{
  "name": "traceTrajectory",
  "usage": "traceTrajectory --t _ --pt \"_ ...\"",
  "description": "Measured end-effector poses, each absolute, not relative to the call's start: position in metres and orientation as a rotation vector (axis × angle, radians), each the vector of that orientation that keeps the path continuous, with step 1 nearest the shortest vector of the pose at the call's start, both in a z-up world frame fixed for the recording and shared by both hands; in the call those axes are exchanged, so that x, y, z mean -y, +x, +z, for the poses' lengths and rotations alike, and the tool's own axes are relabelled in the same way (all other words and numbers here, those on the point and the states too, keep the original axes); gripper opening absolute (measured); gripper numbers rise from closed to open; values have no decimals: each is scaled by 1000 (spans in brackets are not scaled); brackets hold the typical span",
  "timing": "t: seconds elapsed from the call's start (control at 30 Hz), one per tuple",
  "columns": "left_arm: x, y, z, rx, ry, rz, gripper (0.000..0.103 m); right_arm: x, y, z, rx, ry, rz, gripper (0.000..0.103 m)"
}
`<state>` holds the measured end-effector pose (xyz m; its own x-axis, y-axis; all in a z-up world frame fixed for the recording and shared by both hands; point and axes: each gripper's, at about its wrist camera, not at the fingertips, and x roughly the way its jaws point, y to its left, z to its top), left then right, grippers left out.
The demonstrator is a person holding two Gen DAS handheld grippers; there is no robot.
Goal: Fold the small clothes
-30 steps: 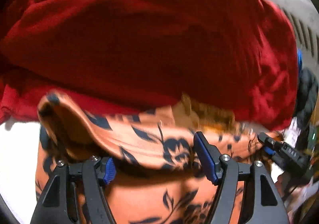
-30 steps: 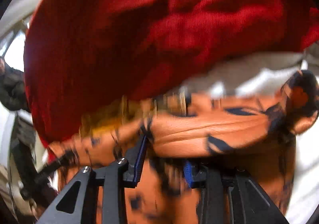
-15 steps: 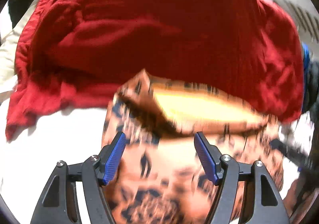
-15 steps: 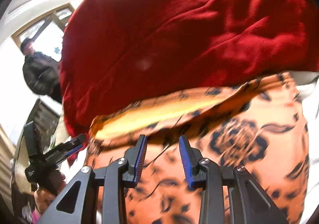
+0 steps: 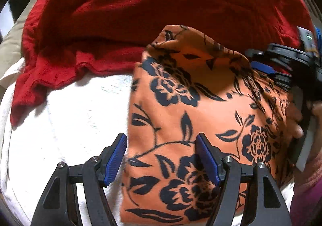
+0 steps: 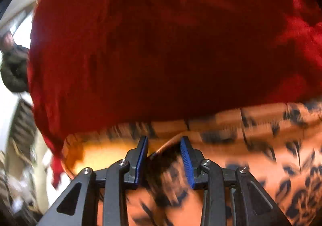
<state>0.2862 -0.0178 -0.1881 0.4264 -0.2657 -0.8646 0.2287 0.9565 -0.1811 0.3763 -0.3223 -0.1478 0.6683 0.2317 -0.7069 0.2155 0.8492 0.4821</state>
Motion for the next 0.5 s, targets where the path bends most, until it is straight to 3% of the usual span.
traceTrajectory --t 0.2,0.4,0.5 --pt "-24 280 -174 -1078 -59 -252 71 265 350 -136 -889 544 249 36" --pt "-36 266 -190 -1130 -13 -261 72 237 400 -171 -975 525 137 37" --pt "-53 264 -183 -1124 -37 -272 71 261 407 -173 -916 659 90 36"
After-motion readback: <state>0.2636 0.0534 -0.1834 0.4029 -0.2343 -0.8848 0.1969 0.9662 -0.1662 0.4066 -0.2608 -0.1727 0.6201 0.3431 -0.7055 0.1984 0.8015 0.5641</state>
